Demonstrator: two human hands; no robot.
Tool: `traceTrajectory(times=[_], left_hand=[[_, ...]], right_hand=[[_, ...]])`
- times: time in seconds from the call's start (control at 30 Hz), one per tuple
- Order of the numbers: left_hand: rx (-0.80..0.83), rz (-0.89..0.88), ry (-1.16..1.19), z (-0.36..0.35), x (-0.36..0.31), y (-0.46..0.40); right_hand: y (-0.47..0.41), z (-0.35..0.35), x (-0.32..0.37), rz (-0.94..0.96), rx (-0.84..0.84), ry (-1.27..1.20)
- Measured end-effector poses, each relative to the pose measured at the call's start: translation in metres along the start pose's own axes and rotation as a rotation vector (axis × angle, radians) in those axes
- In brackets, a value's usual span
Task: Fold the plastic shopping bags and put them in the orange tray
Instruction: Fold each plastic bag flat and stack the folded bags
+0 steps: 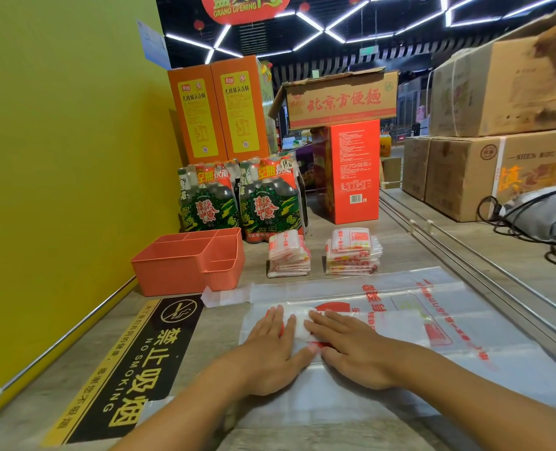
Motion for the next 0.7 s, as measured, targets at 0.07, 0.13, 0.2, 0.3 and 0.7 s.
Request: traceTrajectory(times=[0.07, 0.13, 0.2, 0.3, 0.7], left_hand=[[-0.048, 0.089, 0.009, 0.007, 0.014, -0.001], [-0.085, 0.109, 0.045, 0.011, 0.024, -0.003], [-0.219, 0.054, 0.263, 0.024, 0.023, -0.001], [-0.464, 0.046, 0.865, 0.051, 0.032, 0.003], [-0.613, 0.285, 1.216, 0.042, 0.048, -0.005]], right_hand=[[0.000, 0.000, 0.000, -0.004, 0.009, 0.011], [0.001, 0.000, 0.000, -0.008, 0.017, 0.012], [0.001, 0.000, 0.001, -0.013, 0.021, 0.003], [0.004, 0.003, 0.003, -0.011, 0.022, -0.029], [0.011, 0.015, 0.007, 0.022, -0.001, -0.055]])
Point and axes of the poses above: each hand's wrist, its own y-axis away from the middle knuckle, its own z-axis out of the back of the hand, x = y × z, the point moved 9 cm from there along -y, towards the middle knuckle, and after that the axes turned 2 degrees about z, right-handed, at the moved point
